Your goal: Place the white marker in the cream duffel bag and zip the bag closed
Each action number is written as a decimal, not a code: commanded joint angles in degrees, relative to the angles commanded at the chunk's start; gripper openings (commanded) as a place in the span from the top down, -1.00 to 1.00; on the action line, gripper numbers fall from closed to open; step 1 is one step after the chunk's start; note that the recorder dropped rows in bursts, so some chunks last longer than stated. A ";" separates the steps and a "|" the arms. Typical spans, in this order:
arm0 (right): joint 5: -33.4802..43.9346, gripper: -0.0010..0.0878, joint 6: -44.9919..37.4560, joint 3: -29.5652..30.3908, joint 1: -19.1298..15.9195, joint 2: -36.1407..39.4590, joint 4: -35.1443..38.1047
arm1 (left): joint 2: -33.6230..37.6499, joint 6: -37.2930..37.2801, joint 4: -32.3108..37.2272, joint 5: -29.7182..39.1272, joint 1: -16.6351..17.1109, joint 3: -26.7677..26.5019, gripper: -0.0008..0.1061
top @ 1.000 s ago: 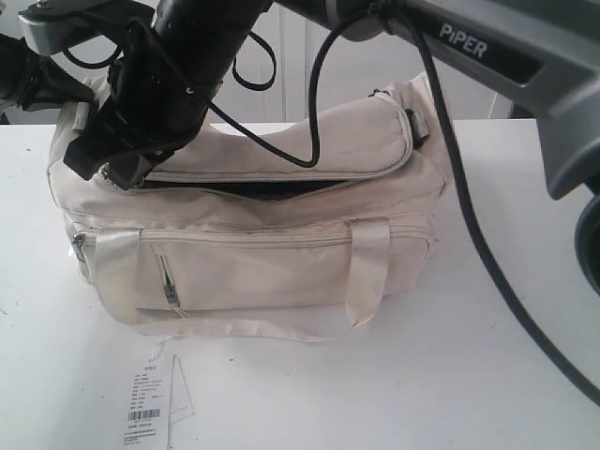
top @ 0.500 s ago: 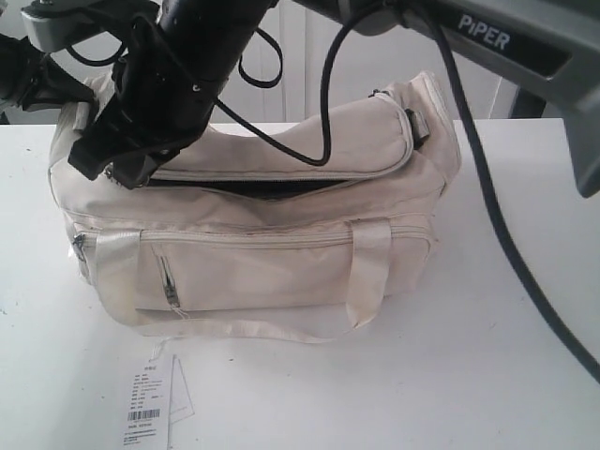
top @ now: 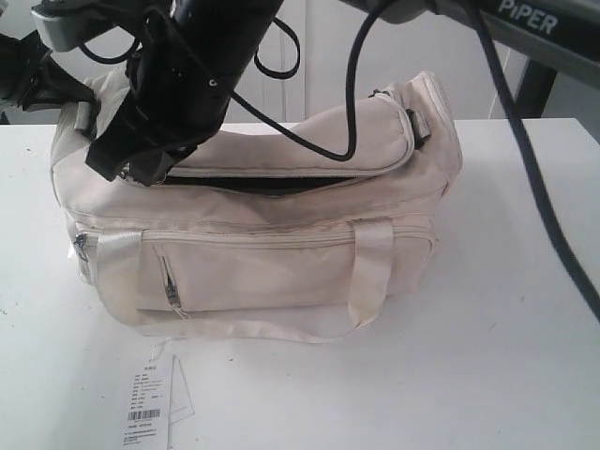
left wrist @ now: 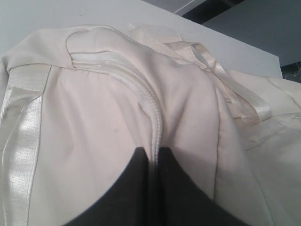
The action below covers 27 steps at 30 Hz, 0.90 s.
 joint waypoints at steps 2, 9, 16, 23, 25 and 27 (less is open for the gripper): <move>0.00 0.98 0.00 0.62 0.00 -0.22 -1.45 | 0.00 0.13 0.00 0.11 0.00 0.00 0.99; 0.00 0.98 0.00 2.97 0.00 -0.62 -2.03 | 0.00 0.13 0.00 0.08 0.00 0.00 0.99; 0.00 0.98 0.00 2.97 -0.10 -0.62 -2.00 | 0.00 0.22 0.00 0.07 0.00 0.00 0.99; 0.00 0.98 0.00 2.97 -0.12 -0.62 -1.85 | 0.00 -1.49 0.00 -0.04 0.00 0.00 0.35; 0.00 0.98 0.00 2.97 -0.12 -0.62 -1.88 | 0.00 -1.79 0.00 0.09 0.38 0.00 -0.02; 0.00 0.98 0.00 2.97 -0.12 -0.62 -1.88 | -0.59 -1.79 0.54 0.20 1.11 0.00 -0.31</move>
